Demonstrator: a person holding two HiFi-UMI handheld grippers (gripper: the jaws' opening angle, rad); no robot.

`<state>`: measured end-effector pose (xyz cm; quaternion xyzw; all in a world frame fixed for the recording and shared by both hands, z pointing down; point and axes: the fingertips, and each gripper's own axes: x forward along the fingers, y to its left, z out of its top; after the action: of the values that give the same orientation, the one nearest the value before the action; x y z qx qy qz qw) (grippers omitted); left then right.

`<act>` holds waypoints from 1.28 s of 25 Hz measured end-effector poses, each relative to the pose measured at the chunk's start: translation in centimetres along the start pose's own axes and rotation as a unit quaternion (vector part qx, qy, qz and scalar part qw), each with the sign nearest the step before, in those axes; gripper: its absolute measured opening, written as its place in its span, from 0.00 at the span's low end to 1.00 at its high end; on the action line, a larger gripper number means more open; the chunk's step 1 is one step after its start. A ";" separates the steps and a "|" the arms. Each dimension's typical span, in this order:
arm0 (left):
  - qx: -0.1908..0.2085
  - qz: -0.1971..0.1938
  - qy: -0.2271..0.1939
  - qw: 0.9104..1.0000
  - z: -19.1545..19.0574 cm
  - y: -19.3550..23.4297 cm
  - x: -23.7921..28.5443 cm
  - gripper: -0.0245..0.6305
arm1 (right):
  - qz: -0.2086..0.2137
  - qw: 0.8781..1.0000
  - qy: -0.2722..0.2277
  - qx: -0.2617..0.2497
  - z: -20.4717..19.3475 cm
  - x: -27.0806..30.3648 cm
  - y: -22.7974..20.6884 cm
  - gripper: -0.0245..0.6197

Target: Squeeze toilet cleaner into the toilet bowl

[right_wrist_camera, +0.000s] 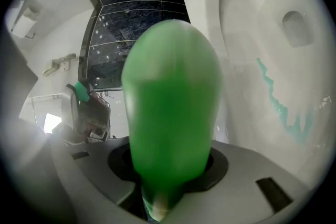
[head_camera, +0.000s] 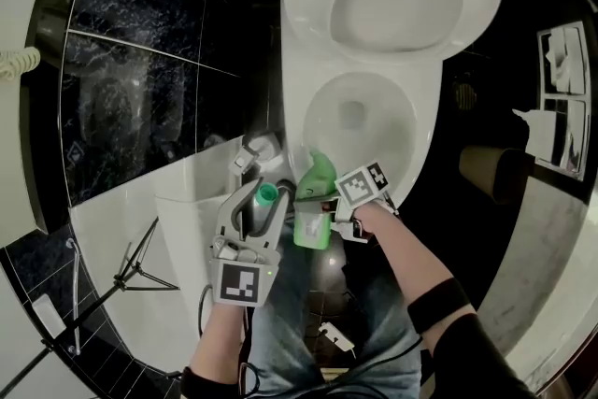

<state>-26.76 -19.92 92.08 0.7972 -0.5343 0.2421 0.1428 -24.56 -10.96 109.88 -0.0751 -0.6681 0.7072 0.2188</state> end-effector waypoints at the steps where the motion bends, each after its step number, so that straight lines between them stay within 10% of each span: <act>1: 0.002 -0.002 -0.002 1.000 0.3 0.0 0.2 0.28 | 0.000 1.000 -0.002 -0.001 0.5 -0.1 0.0 0.31; 32: 0.031 -0.036 0.006 0.999 0.7 0.8 3.6 0.28 | 0.014 0.989 -0.149 0.009 14.0 -6.3 -2.0 0.31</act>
<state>-26.24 -23.37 93.38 0.8188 -0.4963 0.2579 0.1296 -24.06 -26.29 112.03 0.0236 -0.6856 0.7196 0.1077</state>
